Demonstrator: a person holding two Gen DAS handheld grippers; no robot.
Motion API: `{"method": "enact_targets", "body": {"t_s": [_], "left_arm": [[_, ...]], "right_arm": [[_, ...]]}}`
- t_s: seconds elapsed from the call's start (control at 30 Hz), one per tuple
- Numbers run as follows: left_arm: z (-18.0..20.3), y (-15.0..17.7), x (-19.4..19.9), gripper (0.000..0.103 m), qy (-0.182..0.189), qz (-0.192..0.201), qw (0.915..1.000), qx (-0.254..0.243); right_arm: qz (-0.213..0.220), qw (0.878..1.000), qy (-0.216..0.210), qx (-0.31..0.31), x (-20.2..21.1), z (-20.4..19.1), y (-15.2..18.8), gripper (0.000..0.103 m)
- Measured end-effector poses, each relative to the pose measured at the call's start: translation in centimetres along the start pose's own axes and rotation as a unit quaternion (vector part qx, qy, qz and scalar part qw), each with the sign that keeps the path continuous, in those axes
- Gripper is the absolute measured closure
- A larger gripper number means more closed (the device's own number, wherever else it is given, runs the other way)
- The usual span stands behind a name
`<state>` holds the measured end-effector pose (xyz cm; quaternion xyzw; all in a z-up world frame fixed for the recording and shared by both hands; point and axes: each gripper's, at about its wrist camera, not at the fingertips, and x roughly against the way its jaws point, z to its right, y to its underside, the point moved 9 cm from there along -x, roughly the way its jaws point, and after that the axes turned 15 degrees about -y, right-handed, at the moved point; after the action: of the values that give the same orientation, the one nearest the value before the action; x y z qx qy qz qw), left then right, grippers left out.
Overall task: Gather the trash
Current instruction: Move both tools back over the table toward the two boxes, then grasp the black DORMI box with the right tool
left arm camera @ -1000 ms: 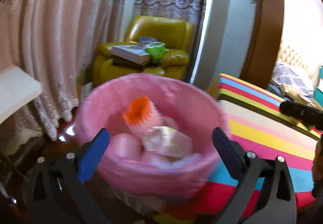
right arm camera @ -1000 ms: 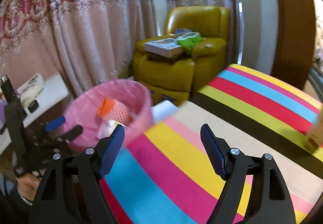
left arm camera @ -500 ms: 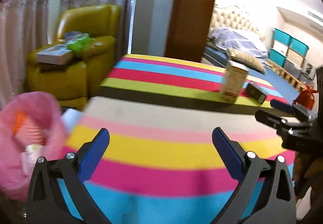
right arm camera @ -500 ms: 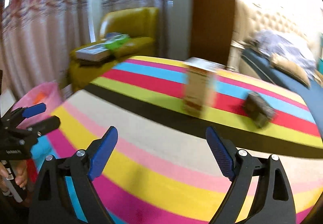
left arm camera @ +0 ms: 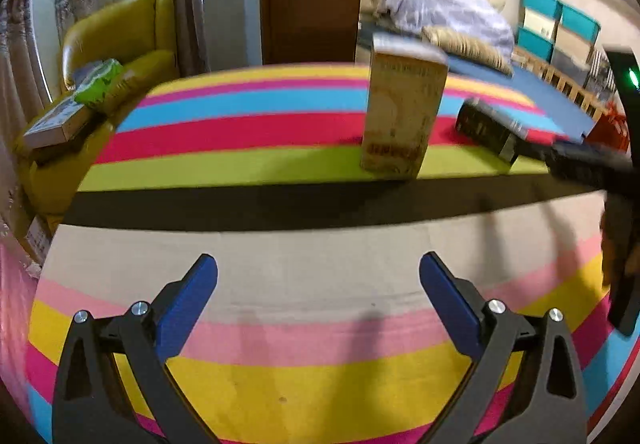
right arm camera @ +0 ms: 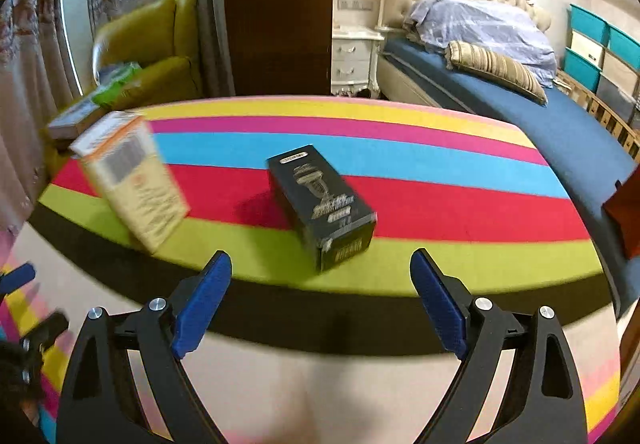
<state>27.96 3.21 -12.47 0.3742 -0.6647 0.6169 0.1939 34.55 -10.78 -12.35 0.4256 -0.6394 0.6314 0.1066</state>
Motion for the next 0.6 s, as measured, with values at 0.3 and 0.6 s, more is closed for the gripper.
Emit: {"method": "enact_targets", "body": {"t_s": [0.3, 0.6], "left_arm": [[1.4, 0.7, -2.5, 0.005, -0.001, -0.044, 0.9987, -0.025], [0.5, 0.6, -2.0, 0.004, -0.001, -0.044, 0.9987, -0.026]], "right_arm": [[-0.061, 0.998, 0.02, 0.017, -6.6, 1.7, -2.5, 0.018], [-0.035, 0.999, -0.004, -0.007, -2.5, 0.7, 0.5, 0.065]]}}
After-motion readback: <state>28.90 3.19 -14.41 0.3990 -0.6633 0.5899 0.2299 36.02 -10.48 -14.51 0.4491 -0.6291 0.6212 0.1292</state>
